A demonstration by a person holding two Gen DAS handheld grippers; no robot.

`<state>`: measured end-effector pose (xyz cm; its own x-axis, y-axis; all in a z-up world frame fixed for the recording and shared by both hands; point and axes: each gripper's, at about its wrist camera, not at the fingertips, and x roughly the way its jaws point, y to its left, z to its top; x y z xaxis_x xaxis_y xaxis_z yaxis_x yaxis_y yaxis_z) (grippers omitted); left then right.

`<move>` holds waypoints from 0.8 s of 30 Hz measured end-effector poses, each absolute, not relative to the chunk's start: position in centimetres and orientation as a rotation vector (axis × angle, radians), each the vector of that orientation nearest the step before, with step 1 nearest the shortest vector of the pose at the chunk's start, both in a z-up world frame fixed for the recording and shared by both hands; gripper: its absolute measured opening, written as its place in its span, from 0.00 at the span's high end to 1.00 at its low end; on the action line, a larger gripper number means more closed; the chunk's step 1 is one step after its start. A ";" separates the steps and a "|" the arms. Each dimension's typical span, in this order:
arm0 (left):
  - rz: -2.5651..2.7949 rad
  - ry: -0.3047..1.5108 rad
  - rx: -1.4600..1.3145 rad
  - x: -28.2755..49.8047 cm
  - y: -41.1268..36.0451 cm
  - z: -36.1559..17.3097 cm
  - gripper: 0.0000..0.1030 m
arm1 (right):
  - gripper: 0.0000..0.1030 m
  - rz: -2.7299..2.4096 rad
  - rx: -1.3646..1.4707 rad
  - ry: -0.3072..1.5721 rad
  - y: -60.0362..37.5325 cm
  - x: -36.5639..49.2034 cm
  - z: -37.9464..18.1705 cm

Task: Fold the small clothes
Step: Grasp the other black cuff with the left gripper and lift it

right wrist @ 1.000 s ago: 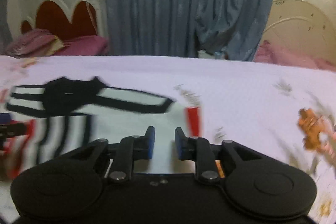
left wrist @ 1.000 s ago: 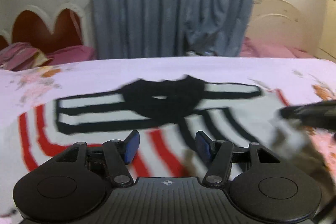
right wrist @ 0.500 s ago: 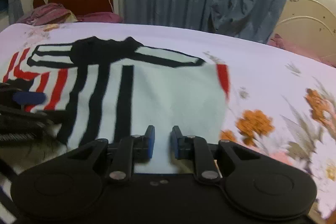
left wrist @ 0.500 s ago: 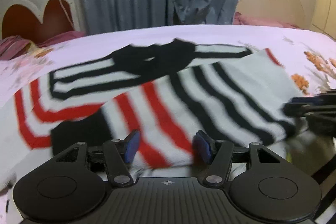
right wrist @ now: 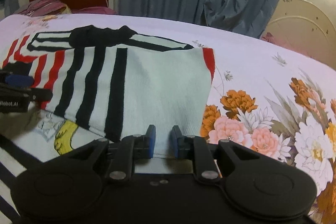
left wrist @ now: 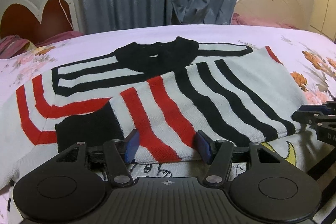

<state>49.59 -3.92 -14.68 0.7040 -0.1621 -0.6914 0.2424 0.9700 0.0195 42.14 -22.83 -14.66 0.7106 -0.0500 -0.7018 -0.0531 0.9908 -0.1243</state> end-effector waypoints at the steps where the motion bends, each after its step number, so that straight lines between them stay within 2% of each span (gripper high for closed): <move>1: -0.221 0.760 0.114 49.6 -4.0 -14.4 0.43 | 0.85 0.003 -0.140 0.786 -22.8 42.3 -14.5; 6: -0.213 0.700 0.131 50.6 -4.8 -12.6 0.43 | 0.86 -0.028 -0.085 0.719 -24.8 43.9 -12.4; 8: -0.222 0.690 0.132 52.0 -5.7 -12.2 0.43 | 0.89 -0.060 -0.046 0.722 -26.3 46.4 -11.9; 15: -0.233 0.759 0.183 56.2 -8.9 -14.1 0.43 | 0.91 -0.115 0.010 0.825 -29.0 52.9 -13.5; 20: -0.216 0.750 0.180 54.3 -7.8 -14.0 0.43 | 0.90 -0.111 -0.017 0.823 -28.3 50.4 -14.0; 24: -0.182 0.753 0.193 50.2 -5.0 -14.3 0.43 | 0.89 -0.098 0.003 0.826 -26.9 44.7 -13.7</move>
